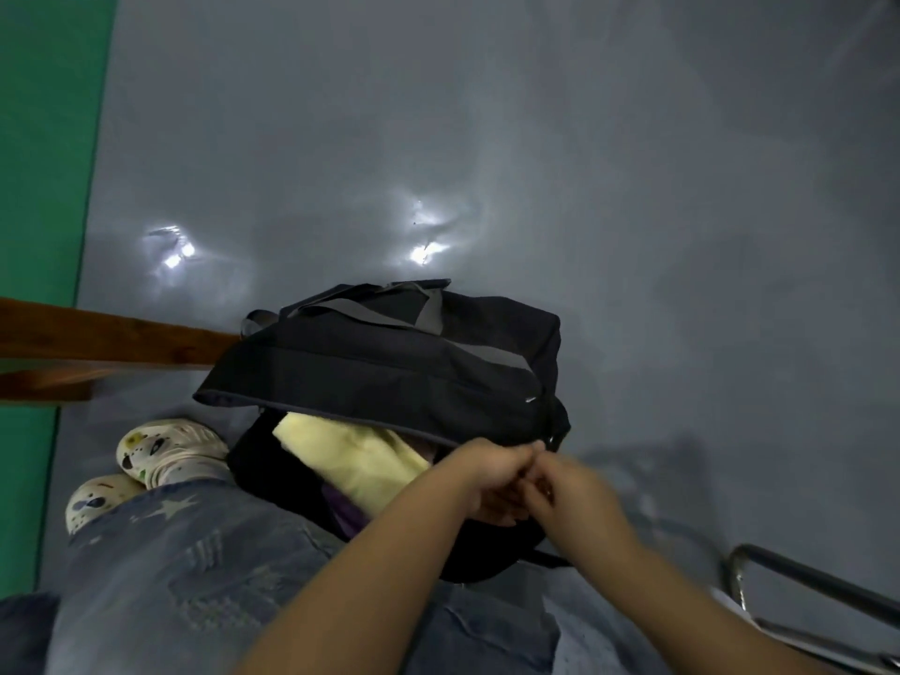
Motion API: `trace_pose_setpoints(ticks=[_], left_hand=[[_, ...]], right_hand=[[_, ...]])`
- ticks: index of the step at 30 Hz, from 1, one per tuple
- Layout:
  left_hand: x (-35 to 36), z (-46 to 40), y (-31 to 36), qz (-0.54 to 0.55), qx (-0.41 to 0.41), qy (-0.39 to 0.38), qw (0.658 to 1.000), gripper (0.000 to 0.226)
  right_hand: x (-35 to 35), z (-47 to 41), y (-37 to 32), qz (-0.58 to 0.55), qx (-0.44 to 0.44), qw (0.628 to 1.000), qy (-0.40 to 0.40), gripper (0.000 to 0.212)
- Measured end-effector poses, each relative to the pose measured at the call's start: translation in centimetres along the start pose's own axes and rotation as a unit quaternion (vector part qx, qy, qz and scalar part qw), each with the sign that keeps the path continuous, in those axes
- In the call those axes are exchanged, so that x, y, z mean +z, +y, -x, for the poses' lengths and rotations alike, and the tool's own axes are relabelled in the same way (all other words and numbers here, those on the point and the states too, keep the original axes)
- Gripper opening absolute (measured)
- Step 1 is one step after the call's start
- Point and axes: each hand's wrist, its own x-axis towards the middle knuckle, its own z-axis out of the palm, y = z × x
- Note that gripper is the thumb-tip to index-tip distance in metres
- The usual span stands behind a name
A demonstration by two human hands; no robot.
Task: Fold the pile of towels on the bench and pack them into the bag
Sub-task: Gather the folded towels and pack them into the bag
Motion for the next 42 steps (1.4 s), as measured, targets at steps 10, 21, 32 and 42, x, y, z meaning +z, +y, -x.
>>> trace_pose_setpoints(ticks=[10,21,32,42], left_hand=[[0.7,-1.3,-2.7,-0.021,0.11,0.06,0.992,0.03],[-1.0,-2.1,-4.0,-0.044,0.175,0.037,0.983,0.024],[-1.8,-2.8,-3.7,-0.197,0.171,0.175,0.949,0.025],[-0.2,-2.6,-3.4,-0.292,0.156,0.241,0.912,0.025]], right_hand=[[-0.9,-1.3,5.2,-0.514,0.335,0.788,-0.057,0.034],[2.1,-5.6,5.2,-0.442,0.384,0.799,-0.135,0.035],[3.2,-6.5,7.3,-0.448,0.425,0.786,-0.022,0.032],[3.5,-5.1,8.7,-0.453,0.422,0.783,0.055,0.04]])
